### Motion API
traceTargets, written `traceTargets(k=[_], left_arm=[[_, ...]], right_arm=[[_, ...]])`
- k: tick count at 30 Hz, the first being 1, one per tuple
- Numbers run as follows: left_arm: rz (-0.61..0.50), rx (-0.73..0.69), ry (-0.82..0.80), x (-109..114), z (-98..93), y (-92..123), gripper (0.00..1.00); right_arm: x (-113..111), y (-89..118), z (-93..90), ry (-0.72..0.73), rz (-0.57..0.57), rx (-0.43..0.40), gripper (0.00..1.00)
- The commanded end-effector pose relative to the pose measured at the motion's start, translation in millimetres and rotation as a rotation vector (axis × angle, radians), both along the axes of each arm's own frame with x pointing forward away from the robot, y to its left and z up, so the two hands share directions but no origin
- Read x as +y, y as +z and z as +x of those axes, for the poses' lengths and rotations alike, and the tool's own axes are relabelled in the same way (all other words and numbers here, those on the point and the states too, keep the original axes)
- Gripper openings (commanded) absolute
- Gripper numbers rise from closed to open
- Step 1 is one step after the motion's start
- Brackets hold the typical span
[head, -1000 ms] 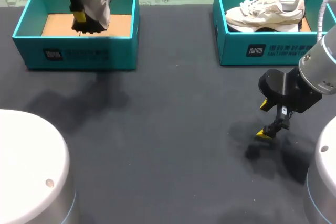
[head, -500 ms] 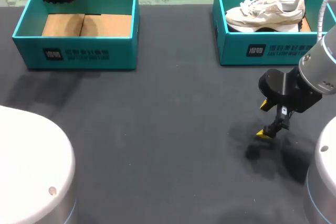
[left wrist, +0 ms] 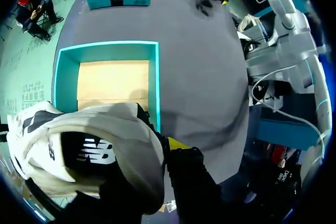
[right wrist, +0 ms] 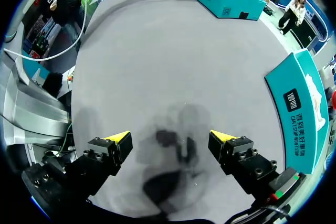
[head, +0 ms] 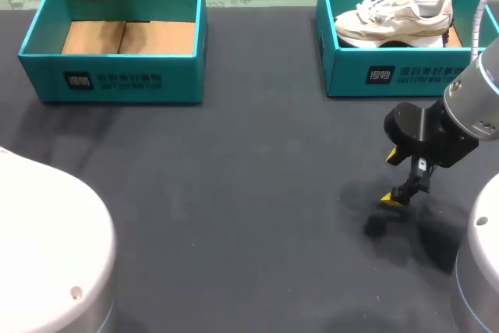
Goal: Take the shoe out of the shoebox, open the shoe tongue, remove and reinsert the insole, then place the shoe into the shoebox
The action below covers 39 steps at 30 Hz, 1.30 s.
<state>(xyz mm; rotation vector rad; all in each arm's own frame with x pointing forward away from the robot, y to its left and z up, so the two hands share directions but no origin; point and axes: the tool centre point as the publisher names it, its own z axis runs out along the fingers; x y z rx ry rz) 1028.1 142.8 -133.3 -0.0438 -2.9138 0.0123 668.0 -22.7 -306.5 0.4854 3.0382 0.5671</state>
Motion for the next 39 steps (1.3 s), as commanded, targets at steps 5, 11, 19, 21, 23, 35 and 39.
traceTargets(k=[5,11,19,21,23,35,39], left_arm=[[-0.030,0.076,0.025,37,51.8,-24,0.00],[-0.026,0.074,-0.053,49,52.1,-28,0.00],[0.049,0.023,-0.515,65,43.4,-37,0.00],[0.043,-0.032,-0.633,74,42.2,-35,0.00],[0.036,-0.077,-0.760,84,42.3,-32,0.00],[0.079,-0.107,-0.852,95,41.3,-26,0.00],[0.075,-0.124,-0.942,92,45.7,-28,0.00]], right_arm=[[0,0,-1.5,-0.002,-0.002,-0.002,1.00],[0,0,-1.5,-0.002,-0.002,-0.002,1.00],[0,0,-1.5,-0.002,-0.002,-0.002,1.00],[0,0,-1.5,-0.002,-0.002,-0.002,1.00],[0,0,-1.5,-0.002,-0.002,-0.002,1.00],[0,0,-1.5,-0.002,-0.002,-0.002,1.00],[0,0,-1.5,-0.002,-0.002,-0.002,1.00]])
